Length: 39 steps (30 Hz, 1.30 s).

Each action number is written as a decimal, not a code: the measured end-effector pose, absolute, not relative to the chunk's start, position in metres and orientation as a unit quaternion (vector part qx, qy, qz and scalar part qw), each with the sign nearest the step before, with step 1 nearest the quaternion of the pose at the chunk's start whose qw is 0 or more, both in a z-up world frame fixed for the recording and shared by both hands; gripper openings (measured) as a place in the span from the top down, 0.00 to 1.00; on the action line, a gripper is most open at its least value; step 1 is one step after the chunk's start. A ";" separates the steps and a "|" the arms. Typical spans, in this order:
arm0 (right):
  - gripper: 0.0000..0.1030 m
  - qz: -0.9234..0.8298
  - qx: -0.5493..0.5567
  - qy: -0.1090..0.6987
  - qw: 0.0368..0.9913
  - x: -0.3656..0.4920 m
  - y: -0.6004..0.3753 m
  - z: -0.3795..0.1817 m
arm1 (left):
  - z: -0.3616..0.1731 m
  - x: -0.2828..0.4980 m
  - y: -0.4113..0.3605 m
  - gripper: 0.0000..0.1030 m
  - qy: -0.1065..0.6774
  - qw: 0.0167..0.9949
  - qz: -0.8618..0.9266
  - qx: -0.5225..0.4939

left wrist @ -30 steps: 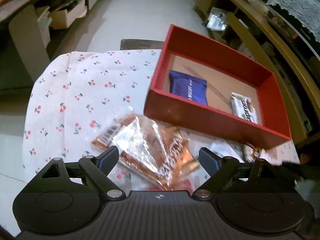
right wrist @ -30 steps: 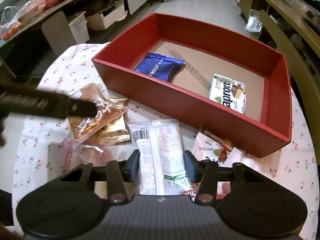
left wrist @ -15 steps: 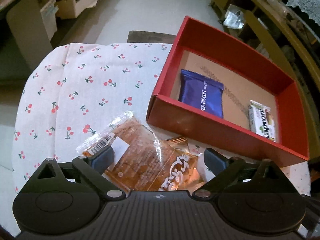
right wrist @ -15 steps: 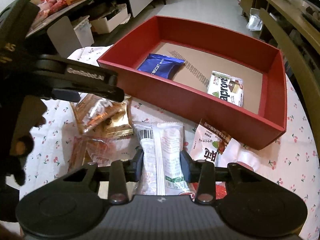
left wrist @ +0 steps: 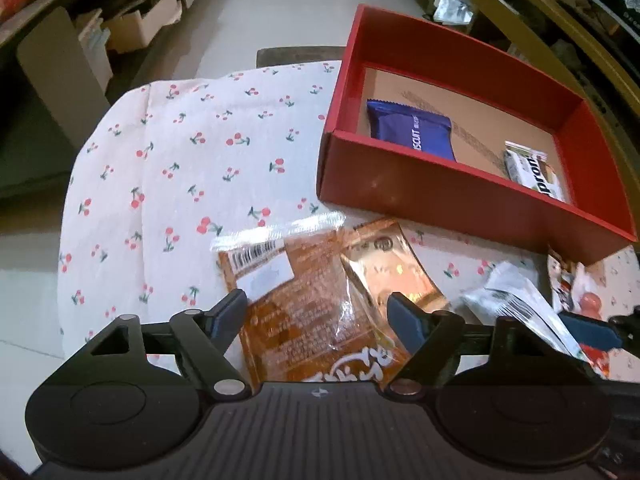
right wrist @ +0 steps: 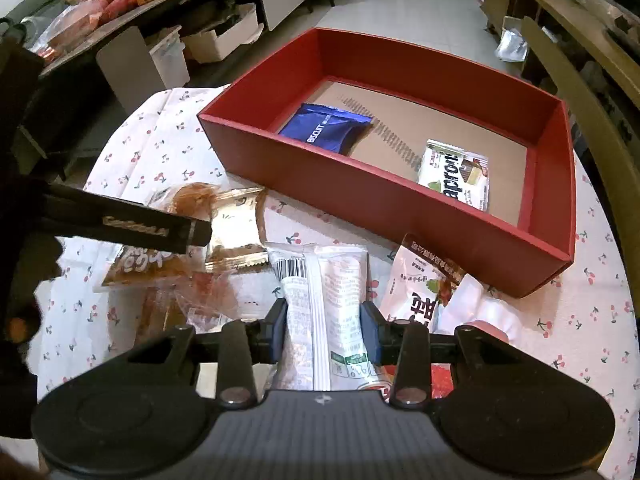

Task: Organize snacks
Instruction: 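Grasp the brown bread packet with the left gripper while the right grasps the long white bar packet, then lift both held packets and carry them over the red box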

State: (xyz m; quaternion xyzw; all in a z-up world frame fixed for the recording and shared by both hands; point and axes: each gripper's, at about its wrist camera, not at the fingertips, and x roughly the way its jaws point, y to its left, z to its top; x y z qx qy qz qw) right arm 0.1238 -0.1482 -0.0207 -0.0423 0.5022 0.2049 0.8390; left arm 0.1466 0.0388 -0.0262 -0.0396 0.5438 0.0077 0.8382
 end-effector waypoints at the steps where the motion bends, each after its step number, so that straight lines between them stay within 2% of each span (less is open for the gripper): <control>1: 0.50 0.205 -0.042 0.503 0.838 0.124 -0.148 -0.021 | -0.026 0.145 0.040 0.12 0.547 0.836 0.009 -0.045; 4: 0.50 0.204 -0.038 0.508 0.836 0.124 -0.148 -0.024 | -0.028 0.143 0.041 0.06 0.549 0.835 0.015 -0.048; 8: 0.48 0.206 -0.040 0.514 0.832 0.127 -0.145 -0.028 | -0.040 0.145 0.040 0.05 0.563 0.825 0.022 -0.046; 13: 0.48 0.206 -0.043 0.522 0.826 0.132 -0.144 -0.037 | -0.042 0.145 0.041 0.19 0.562 0.825 0.020 -0.061; 19: 0.52 0.205 -0.047 0.516 0.831 0.126 -0.145 -0.034 | -0.034 0.139 0.039 0.29 0.549 0.834 0.014 -0.050; 24: 0.52 0.201 -0.038 0.504 0.839 0.122 -0.149 -0.024 | -0.029 0.135 0.038 0.33 0.545 0.837 0.009 -0.046; 29: 0.53 0.201 -0.028 0.499 0.842 0.122 -0.152 -0.019 | -0.030 0.135 0.041 0.31 0.545 0.837 0.013 -0.047; 31: 0.52 0.202 -0.029 0.501 0.841 0.122 -0.152 -0.020 | -0.033 0.139 0.039 0.23 0.547 0.836 0.017 -0.045; 34: 0.52 0.202 -0.028 0.504 0.839 0.123 -0.151 -0.022 | -0.038 0.146 0.031 0.17 0.547 0.836 0.025 -0.024; 36: 0.52 0.203 -0.028 0.504 0.839 0.123 -0.151 -0.022 | -0.044 0.147 0.026 0.16 0.551 0.834 0.024 -0.009; 39: 0.52 0.204 -0.027 0.503 0.839 0.124 -0.152 -0.021 | -0.044 0.143 0.026 0.23 0.550 0.835 0.016 -0.008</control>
